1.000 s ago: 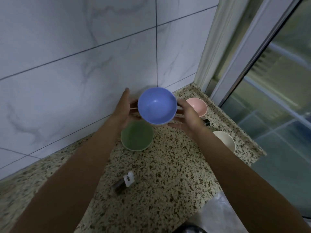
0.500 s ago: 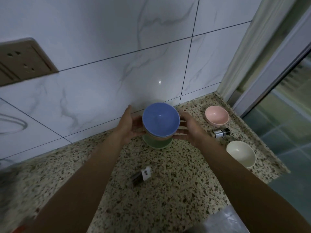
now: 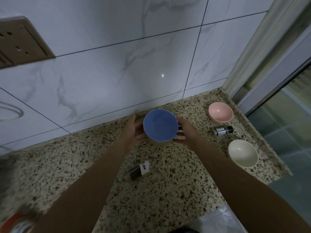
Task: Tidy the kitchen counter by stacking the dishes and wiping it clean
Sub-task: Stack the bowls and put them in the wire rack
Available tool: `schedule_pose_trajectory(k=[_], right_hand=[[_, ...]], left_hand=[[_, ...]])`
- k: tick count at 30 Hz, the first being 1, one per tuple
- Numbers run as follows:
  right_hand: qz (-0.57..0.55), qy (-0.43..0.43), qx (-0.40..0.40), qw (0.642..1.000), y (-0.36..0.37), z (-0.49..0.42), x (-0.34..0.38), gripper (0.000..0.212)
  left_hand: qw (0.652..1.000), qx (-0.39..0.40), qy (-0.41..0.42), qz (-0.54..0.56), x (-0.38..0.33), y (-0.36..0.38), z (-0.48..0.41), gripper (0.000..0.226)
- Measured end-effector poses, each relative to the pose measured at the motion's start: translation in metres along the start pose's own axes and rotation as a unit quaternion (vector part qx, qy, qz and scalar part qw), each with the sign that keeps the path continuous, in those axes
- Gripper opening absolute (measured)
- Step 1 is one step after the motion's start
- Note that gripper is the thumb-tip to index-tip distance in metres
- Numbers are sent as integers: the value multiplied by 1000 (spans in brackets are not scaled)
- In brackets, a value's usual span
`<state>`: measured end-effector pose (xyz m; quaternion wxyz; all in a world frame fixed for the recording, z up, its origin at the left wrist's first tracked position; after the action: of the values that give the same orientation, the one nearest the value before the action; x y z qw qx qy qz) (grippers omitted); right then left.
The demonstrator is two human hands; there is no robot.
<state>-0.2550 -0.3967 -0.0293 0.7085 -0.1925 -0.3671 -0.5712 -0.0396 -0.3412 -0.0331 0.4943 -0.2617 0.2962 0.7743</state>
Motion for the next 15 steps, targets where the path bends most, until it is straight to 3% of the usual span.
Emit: schedule_pose_trajectory(k=[7, 15], right_hand=[[-21, 3, 2, 1000, -6, -12, -11, 48], [-119, 8, 20, 993, -8, -28, -30, 50]], left_hand=[[999, -26, 2, -23, 9, -10, -8, 66], [998, -18, -25, 49, 27, -12, -14, 60]])
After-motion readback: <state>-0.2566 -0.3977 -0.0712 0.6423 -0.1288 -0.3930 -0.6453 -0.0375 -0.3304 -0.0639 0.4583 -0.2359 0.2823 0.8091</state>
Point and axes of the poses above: each hand's wrist, its own z-axis away from the middle knuckle, its own y-axis out of the palm, x = y × z, the point moved 9 cm from there along -z, towards the middle knuckle, and after that the axes turned 3 degrees about x, right-handed, at the moved point
